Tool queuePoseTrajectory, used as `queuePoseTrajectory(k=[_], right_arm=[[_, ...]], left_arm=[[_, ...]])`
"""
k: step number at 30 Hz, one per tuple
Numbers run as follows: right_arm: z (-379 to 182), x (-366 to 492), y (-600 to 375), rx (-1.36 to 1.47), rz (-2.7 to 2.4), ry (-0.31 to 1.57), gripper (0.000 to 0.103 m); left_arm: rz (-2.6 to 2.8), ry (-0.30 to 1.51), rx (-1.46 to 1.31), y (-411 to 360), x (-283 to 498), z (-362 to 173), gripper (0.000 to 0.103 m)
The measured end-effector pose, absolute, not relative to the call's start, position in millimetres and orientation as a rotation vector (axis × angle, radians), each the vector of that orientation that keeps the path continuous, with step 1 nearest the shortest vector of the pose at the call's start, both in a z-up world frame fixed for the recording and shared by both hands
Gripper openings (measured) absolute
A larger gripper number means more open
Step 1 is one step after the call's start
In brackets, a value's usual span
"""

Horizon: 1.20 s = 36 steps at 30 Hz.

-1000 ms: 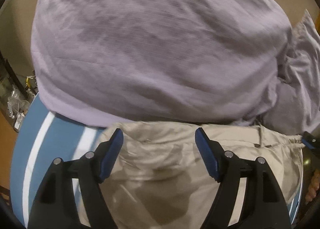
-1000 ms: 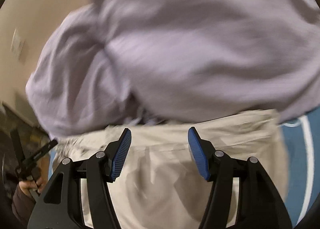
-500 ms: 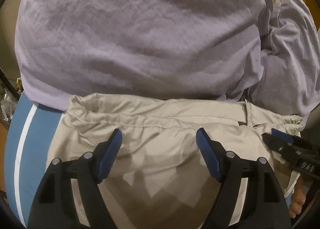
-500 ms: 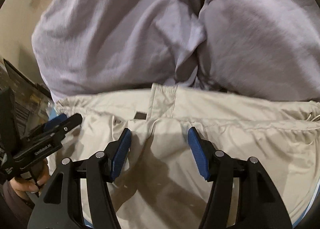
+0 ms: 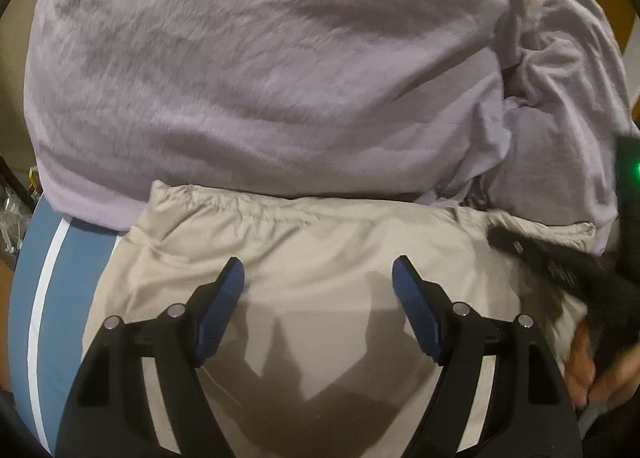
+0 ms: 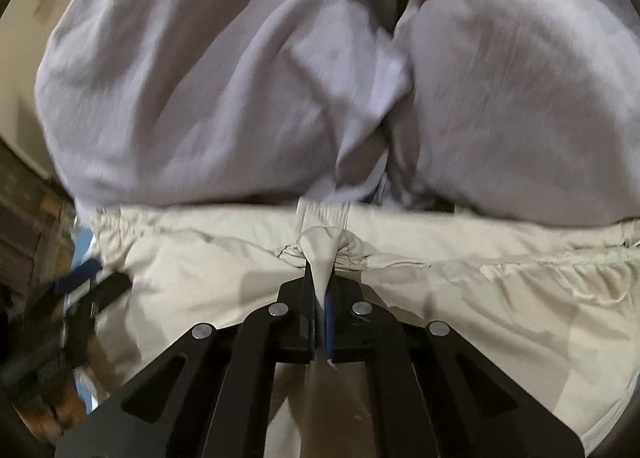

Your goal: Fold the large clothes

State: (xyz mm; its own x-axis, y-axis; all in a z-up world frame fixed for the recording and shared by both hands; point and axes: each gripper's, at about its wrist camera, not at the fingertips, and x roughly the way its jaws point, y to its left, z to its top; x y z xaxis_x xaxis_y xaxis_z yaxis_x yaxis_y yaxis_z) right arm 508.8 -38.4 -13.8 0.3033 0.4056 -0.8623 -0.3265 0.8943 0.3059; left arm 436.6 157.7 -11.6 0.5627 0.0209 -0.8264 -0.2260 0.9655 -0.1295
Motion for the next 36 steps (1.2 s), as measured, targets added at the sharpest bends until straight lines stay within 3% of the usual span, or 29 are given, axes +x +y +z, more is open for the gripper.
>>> queuePoseTrajectory(k=[10,13,14,15,21,36], right_arm=[[-39,512,-41,0.048,0.460,1.186,0.008],[-24,502,-60,0.066,0.492,1.162,0.031],[-14,495,-71,0.073,0.490,1.131,0.045],[-9,490,-79,0.082,0.491,1.112,0.049],[3,459,-128,0.027,0.402,1.044,0.049],[-51,460,-131,-0.118,0.292,1.020,0.049]], left_arm=[[0.112,0.970,-0.185,128,441,-30,0.081],[0.125,0.983,-0.191,129,444,-37,0.081],[0.126,0.982,-0.194,129,444,-38,0.081],[0.127,0.981,-0.191,129,445,-38,0.081],[0.133,0.977,-0.198,128,446,-40,0.081],[0.190,0.950,-0.169,128,468,-73,0.085]])
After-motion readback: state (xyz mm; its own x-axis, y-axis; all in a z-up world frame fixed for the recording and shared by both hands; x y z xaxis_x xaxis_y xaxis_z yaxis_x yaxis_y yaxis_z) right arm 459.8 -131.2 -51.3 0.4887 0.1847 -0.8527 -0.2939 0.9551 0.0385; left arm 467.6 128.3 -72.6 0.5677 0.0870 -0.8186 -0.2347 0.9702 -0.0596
